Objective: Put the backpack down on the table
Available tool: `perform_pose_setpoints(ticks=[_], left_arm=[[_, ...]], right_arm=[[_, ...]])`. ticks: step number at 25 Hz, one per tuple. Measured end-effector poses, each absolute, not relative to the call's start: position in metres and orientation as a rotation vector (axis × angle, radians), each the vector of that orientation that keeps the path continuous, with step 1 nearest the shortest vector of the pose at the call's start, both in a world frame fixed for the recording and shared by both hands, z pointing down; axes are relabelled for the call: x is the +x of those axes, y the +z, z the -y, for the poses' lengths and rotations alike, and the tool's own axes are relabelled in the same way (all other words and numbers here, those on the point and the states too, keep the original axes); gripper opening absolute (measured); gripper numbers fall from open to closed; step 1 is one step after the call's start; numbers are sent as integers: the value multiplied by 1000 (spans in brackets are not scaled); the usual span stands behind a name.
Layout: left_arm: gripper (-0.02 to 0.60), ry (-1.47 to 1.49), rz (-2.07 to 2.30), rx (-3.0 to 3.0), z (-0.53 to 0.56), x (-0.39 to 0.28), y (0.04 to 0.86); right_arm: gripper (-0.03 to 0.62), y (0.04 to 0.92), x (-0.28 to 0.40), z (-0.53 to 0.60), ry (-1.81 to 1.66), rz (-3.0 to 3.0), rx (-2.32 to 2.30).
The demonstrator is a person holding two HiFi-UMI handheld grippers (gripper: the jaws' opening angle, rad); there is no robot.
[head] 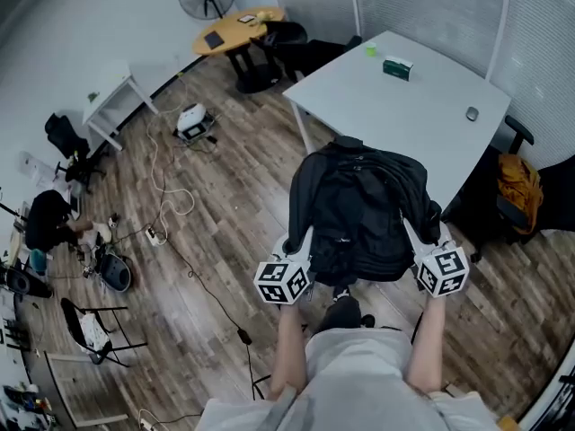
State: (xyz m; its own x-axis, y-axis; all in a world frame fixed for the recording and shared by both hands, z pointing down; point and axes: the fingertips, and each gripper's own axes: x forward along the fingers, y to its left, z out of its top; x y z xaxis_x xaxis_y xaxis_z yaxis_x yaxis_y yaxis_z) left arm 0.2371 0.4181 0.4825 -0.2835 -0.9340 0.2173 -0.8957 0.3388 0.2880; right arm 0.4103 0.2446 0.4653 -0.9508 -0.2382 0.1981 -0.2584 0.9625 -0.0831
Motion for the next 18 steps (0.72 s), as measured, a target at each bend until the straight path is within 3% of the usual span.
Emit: perform_pose_setpoints(ticks=[18], left_arm=[[31, -166, 2219, 1692, -383, 187, 481]], right_arm=[[104, 463, 368, -221, 186, 2933, 452]])
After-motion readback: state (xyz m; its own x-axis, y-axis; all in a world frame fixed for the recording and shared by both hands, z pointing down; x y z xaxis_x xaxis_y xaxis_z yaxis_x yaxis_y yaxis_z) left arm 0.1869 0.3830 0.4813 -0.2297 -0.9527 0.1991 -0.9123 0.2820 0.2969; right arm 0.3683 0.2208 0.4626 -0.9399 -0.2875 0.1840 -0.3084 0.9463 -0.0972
